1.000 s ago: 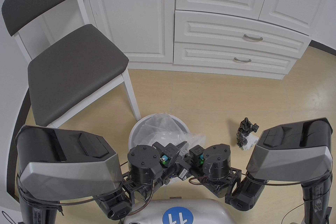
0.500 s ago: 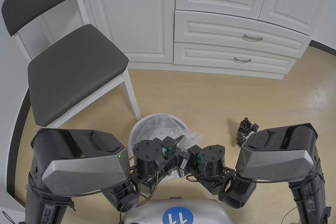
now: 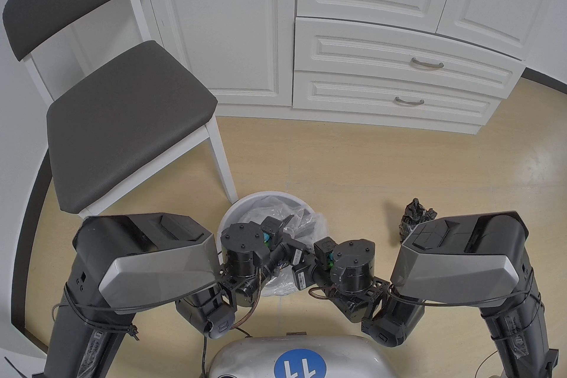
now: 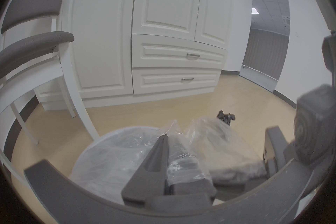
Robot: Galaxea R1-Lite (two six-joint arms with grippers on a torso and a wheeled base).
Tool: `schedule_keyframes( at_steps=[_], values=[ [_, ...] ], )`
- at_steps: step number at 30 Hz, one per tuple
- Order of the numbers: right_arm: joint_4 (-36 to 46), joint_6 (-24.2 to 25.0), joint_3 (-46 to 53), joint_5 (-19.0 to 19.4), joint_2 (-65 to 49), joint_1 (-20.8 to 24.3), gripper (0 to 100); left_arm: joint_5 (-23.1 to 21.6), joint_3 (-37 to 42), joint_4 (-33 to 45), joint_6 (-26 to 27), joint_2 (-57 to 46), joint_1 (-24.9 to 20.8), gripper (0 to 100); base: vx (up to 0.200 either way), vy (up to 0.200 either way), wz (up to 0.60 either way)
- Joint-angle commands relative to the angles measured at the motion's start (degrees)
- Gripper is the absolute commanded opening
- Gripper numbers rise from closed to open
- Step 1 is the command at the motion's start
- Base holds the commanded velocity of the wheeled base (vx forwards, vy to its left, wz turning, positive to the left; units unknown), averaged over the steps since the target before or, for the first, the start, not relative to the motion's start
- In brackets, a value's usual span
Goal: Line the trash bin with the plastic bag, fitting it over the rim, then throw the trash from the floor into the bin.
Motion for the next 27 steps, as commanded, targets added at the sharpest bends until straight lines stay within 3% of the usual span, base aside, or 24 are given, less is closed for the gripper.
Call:
schedule_keyframes(
  at_steps=[1,9,13,20,27],
  values=[
    [0.5,0.6,-1.3,-0.2,0.7,0.0,0,0.0,-1.6,-0.6,0.0,1.2,1.7,0,0.000,0.000,0.00],
    [0.2,1.9,-5.0,-0.6,1.8,-0.5,0,0.0,-3.7,-0.5,0.0,0.8,5.3,0,0.000,0.000,0.00],
    [0.2,3.0,-8.5,-3.6,3.2,-0.8,0,0.0,-3.8,-0.5,0.0,0.0,6.8,0,0.000,0.000,0.00],
    [0.1,5.7,-13.9,-5.0,5.2,-1.2,0,-0.1,-2.9,-0.5,0.1,-3.7,7.9,0,0.000,0.000,0.00],
    [0.8,5.6,-13.2,-5.0,5.6,-1.3,0,-0.5,0.5,-0.4,0.3,-7.1,7.3,0,0.000,0.000,0.00]
  ],
)
